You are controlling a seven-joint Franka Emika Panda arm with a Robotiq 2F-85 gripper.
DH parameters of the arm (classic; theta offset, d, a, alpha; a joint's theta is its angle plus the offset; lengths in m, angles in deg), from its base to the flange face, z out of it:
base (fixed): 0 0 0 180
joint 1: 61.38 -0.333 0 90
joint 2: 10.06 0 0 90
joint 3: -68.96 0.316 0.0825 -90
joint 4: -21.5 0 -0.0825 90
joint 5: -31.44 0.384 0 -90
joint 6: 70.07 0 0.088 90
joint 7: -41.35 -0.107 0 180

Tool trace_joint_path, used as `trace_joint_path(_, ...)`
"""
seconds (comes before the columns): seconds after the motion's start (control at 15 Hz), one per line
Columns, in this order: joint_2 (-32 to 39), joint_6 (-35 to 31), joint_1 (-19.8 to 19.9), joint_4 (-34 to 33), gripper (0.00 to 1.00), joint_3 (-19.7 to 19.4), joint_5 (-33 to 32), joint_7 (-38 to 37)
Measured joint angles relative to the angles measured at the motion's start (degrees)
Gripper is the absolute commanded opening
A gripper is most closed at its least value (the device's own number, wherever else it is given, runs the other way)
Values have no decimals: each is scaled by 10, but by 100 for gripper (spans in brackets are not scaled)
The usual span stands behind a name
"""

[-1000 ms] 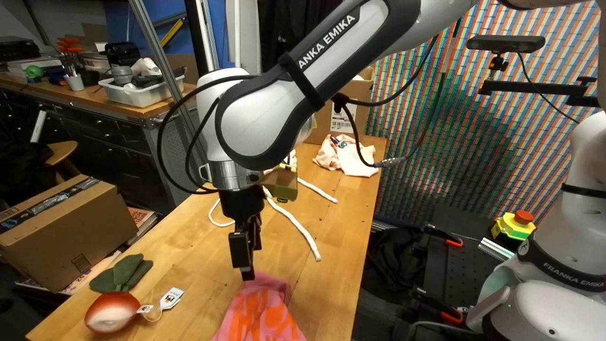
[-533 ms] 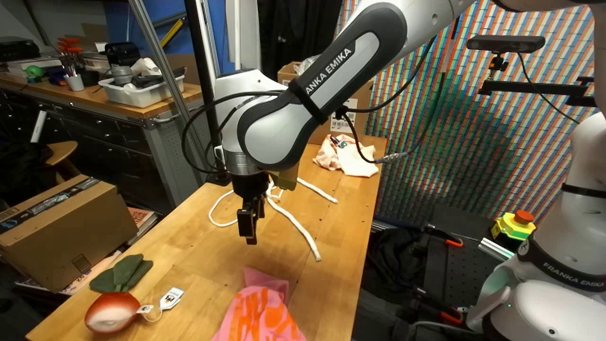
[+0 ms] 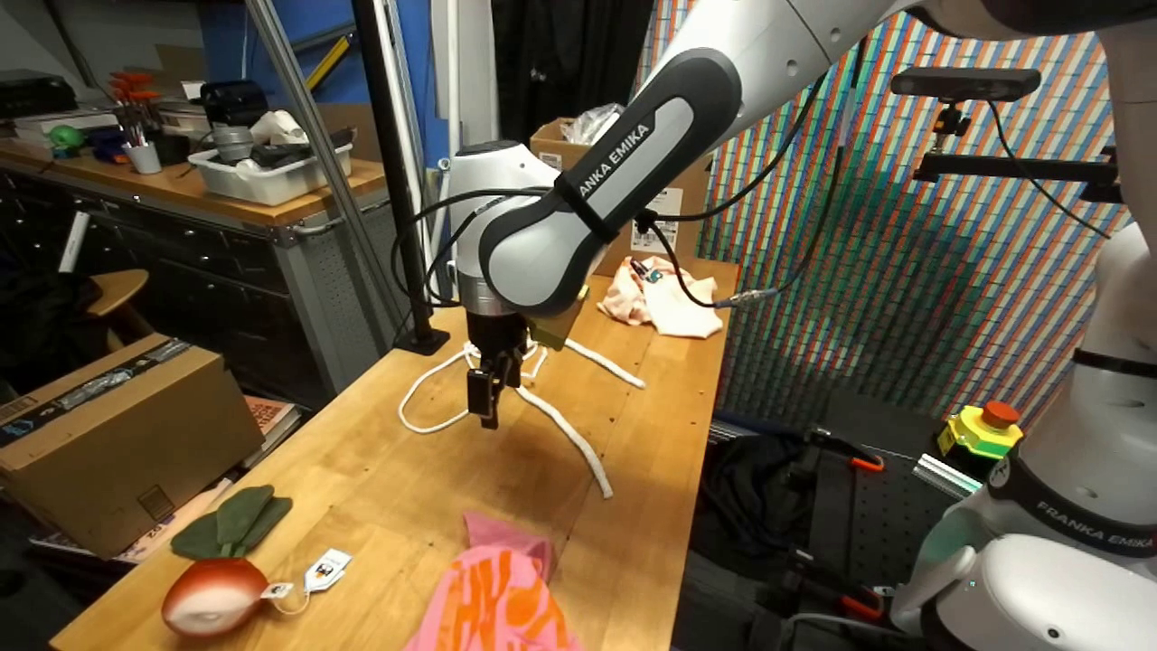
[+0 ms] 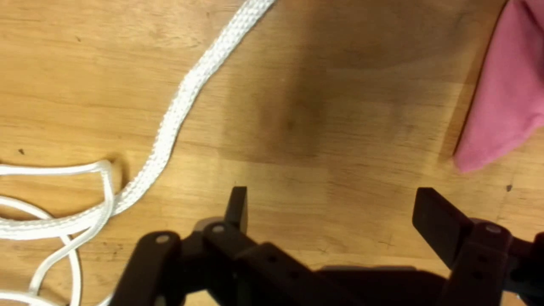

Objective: Put all the items on the table separately

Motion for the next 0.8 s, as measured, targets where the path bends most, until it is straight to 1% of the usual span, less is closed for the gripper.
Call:
trace_joint_path(0.27,13,-14,16,-2,100,-19,0,-12)
trace_joint_path(0.8,33,-18,38,-6,100,-54,-1,-34)
